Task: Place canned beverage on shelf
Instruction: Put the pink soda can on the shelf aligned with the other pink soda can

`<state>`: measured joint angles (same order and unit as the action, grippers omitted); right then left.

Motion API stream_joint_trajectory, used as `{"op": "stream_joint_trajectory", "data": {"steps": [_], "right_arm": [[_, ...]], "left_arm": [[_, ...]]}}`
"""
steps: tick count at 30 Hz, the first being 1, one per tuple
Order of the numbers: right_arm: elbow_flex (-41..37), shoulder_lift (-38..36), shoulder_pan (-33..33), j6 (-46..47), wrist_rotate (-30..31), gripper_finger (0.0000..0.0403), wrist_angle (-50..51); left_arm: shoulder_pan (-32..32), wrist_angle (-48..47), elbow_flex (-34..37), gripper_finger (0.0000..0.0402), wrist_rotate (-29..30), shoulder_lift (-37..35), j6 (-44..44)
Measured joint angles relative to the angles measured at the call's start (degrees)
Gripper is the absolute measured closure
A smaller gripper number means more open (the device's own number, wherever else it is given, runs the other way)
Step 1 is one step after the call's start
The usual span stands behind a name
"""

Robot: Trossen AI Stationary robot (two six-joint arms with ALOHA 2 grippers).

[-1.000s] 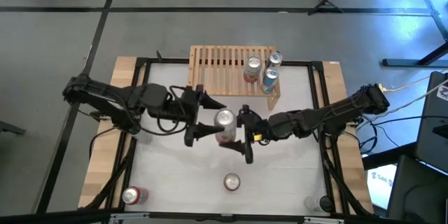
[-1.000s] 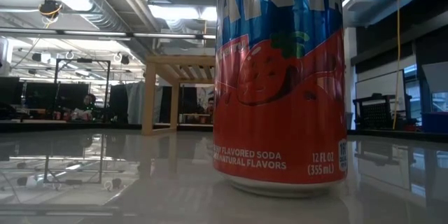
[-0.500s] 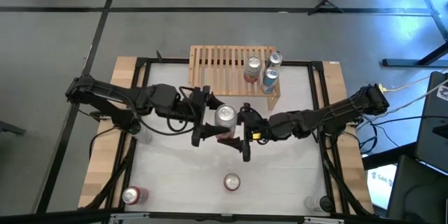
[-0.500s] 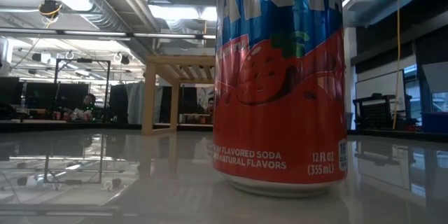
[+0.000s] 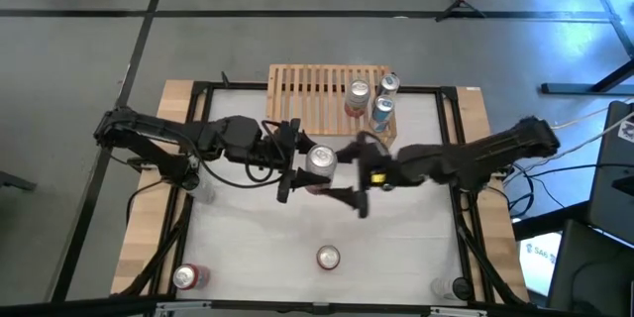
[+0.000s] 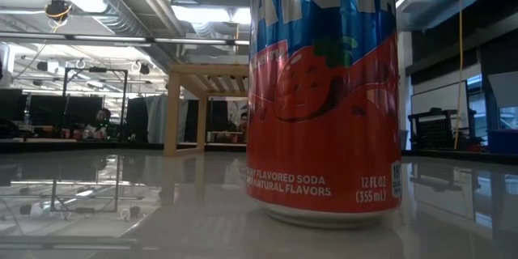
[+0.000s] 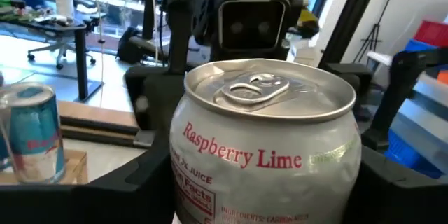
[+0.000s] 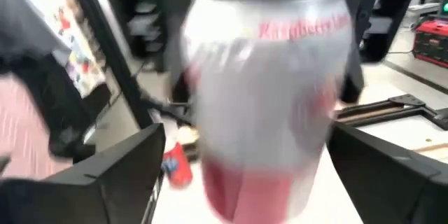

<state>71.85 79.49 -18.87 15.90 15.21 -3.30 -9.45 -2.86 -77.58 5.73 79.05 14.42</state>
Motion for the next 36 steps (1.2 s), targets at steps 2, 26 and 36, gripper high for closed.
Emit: {"op": "stream_joint_trajectory", "data": {"steps": [2,26,36], "right_arm": [[0.0,-3.1,-0.9,-1.0,-1.5,0.0044,5.7],[-0.2,-21.8,-10.4,11.3,20.1,0.0091,50.7],[-0.3,-21.8,-10.4,15.7,30.4,0.0091,55.0]], "left_arm": [[0.8,0.3,0.0,0.0134,-0.2,-0.2,-0.9],[21.1,16.5,-0.1,0.0134,-10.9,18.9,-10.5],[24.4,22.8,-0.2,0.0122,-12.7,24.1,-12.0]]}}
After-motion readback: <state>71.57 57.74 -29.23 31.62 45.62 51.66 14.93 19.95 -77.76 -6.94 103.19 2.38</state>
